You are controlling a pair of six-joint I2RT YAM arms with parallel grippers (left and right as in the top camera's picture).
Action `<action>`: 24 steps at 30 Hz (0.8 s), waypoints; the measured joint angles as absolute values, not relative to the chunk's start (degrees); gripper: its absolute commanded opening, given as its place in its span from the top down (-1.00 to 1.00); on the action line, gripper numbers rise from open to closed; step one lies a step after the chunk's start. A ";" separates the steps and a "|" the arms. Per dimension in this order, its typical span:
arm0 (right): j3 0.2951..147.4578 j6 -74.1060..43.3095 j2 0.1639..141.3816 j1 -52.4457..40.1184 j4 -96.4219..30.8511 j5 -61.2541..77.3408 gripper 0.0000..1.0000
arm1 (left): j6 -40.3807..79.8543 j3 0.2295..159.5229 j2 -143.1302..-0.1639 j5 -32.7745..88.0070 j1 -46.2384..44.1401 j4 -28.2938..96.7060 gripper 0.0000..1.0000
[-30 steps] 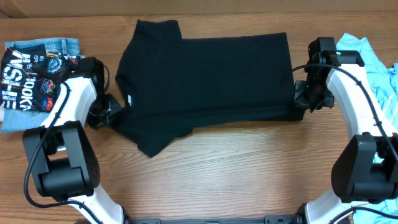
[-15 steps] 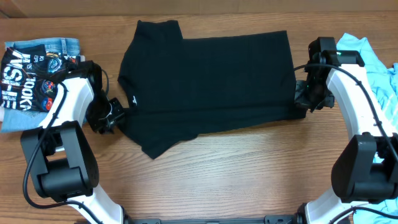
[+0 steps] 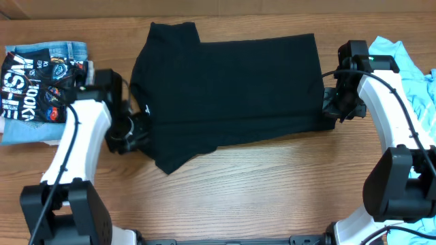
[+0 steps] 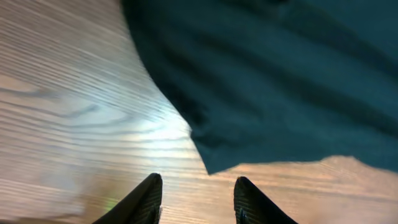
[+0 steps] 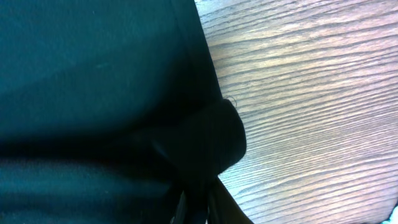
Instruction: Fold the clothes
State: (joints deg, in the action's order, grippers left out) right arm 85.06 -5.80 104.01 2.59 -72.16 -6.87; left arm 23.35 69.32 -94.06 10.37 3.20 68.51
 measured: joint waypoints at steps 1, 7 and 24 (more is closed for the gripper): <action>85.06 -5.78 104.01 2.59 -72.14 -6.90 0.71 | 23.46 67.24 -93.86 11.07 2.31 67.13 0.08; 85.06 -5.78 104.01 2.59 -72.05 -6.90 0.68 | 26.06 57.63 -93.89 12.75 -0.80 60.55 0.07; 85.06 -5.80 104.01 2.59 -71.94 -6.92 0.67 | 30.13 46.78 -93.47 13.76 -0.78 45.17 0.14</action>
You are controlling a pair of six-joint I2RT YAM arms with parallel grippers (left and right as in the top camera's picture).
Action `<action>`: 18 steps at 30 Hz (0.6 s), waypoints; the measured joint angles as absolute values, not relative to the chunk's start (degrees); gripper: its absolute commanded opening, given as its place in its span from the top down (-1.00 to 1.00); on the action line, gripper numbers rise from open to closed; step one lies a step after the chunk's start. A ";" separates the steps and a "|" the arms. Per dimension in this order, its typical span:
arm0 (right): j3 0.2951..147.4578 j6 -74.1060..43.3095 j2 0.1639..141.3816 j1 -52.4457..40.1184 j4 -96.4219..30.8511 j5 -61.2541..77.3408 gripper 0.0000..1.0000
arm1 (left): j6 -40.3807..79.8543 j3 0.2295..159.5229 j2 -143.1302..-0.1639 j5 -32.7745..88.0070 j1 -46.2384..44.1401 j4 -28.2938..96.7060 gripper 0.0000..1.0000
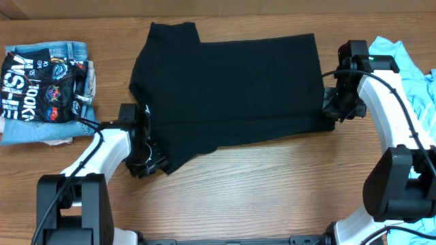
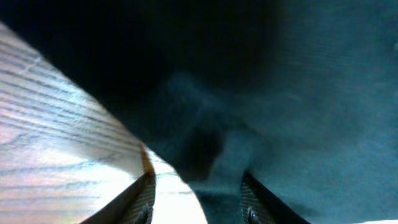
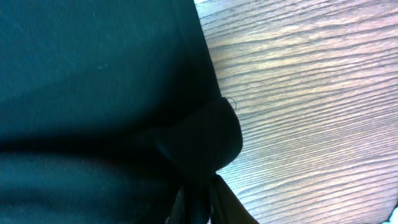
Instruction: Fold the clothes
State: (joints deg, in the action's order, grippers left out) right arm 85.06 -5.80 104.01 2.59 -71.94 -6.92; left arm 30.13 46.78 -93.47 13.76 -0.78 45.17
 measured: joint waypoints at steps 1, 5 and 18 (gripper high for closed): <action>85.06 -5.78 104.01 2.59 -71.90 -6.92 0.67 | 30.15 46.46 -93.21 13.85 -0.78 44.56 0.23; 85.06 -5.78 104.01 2.59 -71.81 -6.92 0.67 | 30.70 45.95 -93.12 14.00 -0.78 43.42 0.92; 85.06 -5.72 104.01 2.59 -71.77 -6.94 0.78 | 29.85 47.16 -92.73 13.91 -0.78 46.65 0.92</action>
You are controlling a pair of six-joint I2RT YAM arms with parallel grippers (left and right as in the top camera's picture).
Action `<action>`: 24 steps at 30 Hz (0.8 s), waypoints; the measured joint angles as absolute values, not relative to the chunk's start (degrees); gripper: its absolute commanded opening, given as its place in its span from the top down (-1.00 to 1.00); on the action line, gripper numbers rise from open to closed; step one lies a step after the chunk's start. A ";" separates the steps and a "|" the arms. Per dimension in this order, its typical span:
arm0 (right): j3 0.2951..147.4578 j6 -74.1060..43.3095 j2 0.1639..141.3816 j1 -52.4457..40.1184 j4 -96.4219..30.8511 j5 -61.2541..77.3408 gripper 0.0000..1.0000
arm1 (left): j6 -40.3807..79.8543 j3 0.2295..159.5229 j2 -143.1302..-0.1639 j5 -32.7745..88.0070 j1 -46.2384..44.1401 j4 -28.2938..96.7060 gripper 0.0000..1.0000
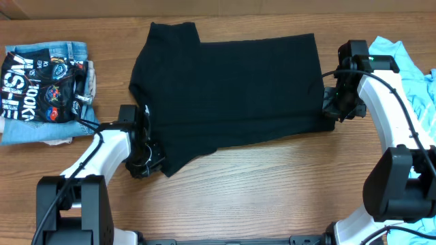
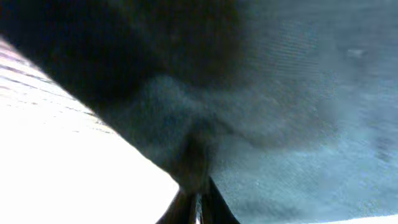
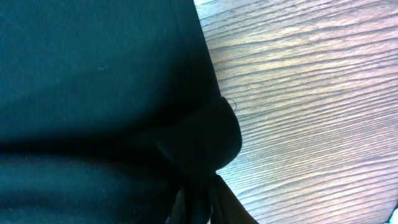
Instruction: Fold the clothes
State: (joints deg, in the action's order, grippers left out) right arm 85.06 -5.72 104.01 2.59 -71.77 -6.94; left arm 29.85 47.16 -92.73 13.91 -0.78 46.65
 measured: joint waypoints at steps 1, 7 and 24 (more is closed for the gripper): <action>85.06 -5.74 104.01 2.59 -71.77 -6.94 0.82 | 29.67 47.88 -92.09 13.91 -0.75 47.46 0.92; 85.06 -6.26 103.98 2.59 -71.92 -6.79 0.90 | 28.10 53.06 -83.77 13.04 0.54 52.47 0.92; 84.99 -11.11 87.85 2.59 -78.08 -4.91 0.92 | 23.09 57.17 -57.69 14.24 14.00 62.83 0.92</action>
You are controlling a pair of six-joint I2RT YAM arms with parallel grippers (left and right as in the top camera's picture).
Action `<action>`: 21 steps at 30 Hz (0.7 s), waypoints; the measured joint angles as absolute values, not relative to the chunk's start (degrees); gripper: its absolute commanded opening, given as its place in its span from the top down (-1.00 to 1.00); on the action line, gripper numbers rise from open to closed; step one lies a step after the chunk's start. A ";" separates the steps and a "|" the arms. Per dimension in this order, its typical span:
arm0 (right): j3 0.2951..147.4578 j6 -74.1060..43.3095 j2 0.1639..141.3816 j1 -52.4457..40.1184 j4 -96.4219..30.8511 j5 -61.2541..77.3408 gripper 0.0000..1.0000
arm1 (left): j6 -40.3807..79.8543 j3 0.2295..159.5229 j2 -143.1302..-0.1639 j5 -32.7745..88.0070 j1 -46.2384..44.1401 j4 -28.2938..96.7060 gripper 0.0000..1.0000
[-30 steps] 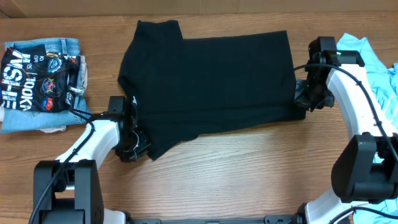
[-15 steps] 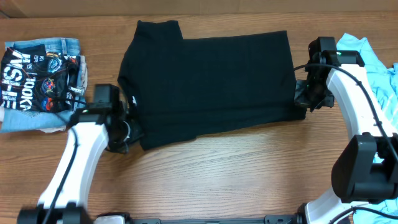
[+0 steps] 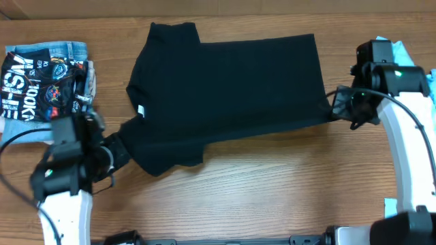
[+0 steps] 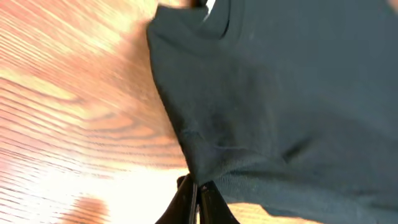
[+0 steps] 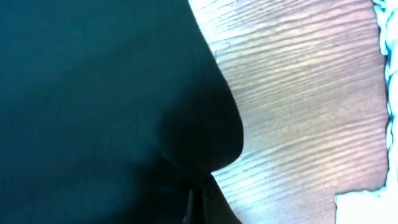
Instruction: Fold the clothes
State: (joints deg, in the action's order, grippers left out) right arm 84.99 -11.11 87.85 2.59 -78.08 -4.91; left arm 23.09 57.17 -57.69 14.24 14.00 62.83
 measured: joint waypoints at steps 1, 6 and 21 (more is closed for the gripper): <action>84.99 -11.53 87.00 2.59 -78.65 -4.71 0.92 | 22.55 57.91 -56.82 14.59 15.29 63.09 0.92; 84.99 -12.80 82.28 2.59 -82.72 -3.42 0.92 | 20.27 61.71 -53.98 16.67 20.60 65.52 0.92; 84.99 -14.76 77.76 2.59 -87.96 -0.36 0.90 | 17.76 63.16 -56.42 20.21 24.45 66.48 0.92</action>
State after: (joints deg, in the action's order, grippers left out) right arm 84.99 -14.76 77.76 2.59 -87.96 -0.36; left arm 17.76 63.16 -56.42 20.21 24.45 66.48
